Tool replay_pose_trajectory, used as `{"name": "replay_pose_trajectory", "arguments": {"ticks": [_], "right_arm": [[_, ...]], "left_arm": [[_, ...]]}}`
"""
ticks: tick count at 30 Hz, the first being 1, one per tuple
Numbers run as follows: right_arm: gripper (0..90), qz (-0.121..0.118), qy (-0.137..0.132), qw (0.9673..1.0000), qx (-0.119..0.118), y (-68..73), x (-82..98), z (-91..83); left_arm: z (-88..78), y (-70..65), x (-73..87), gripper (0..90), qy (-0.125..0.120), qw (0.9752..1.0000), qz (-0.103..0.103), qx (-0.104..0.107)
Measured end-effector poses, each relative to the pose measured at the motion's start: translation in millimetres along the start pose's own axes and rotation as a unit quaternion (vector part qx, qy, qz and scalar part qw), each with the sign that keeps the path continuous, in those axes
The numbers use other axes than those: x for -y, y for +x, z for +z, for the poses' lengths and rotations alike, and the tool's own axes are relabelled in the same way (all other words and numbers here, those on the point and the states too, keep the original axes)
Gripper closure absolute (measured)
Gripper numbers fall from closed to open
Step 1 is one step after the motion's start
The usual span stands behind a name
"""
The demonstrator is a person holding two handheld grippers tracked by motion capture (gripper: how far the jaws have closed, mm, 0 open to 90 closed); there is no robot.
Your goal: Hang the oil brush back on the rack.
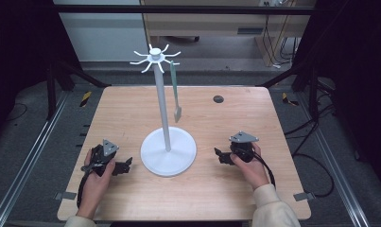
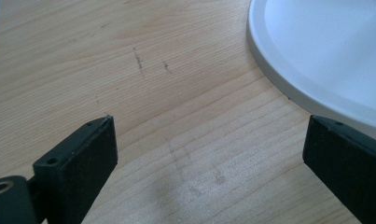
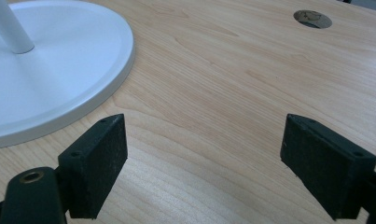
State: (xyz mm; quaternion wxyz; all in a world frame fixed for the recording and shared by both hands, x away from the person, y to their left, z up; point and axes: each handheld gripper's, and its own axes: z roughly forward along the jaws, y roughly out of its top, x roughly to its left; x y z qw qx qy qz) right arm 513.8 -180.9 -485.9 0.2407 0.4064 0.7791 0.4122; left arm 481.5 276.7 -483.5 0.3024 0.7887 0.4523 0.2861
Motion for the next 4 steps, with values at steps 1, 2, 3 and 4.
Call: {"name": "replay_pose_trajectory", "arguments": {"ticks": [1, 2, 3, 4], "right_arm": [[15.1, -0.001, 0.001, 1.0000, 0.000, -0.1, 0.3, 0.0], [15.0, 0.001, 0.004, 1.0000, 0.000, 0.3, 0.5, -0.2], [15.1, 0.001, 0.004, 1.0000, 0.001, 0.3, 0.5, -0.1], [15.0, 0.000, 0.005, 1.0000, 0.001, 0.3, 0.5, -0.1]], "left_arm": [[0.0, -0.1, 0.0, 2.7, 0.000, 1.0000, 0.000, 0.000], [-0.1, 0.0, -0.1, 2.7, 0.000, 1.0000, 0.002, 0.000], [0.0, 0.0, -0.2, 2.7, -0.001, 1.0000, 0.002, 0.000], [0.1, 0.1, -0.3, 2.6, -0.001, 1.0000, 0.002, 0.000]]}}
